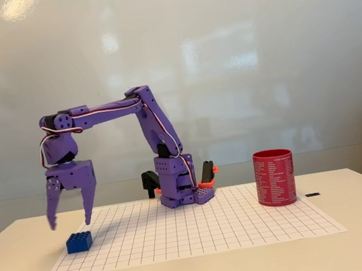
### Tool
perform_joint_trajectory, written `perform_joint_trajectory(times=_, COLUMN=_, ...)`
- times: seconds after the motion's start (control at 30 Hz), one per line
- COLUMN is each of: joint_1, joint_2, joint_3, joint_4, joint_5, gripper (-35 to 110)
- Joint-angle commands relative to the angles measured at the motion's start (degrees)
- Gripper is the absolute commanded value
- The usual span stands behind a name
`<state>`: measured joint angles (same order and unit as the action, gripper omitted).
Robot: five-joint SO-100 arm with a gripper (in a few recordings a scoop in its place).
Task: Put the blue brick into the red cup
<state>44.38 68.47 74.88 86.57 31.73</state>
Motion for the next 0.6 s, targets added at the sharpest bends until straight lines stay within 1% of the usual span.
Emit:
perform_joint_trajectory(times=0.0, joint_1=-0.2, joint_2=3.5, joint_3=2.7, joint_4=-1.2, joint_5=1.1, gripper=57)
perform_joint_trajectory(times=0.57, joint_1=-2.6, joint_2=1.3, joint_3=14.8, joint_4=-8.9, joint_5=1.3, gripper=57)
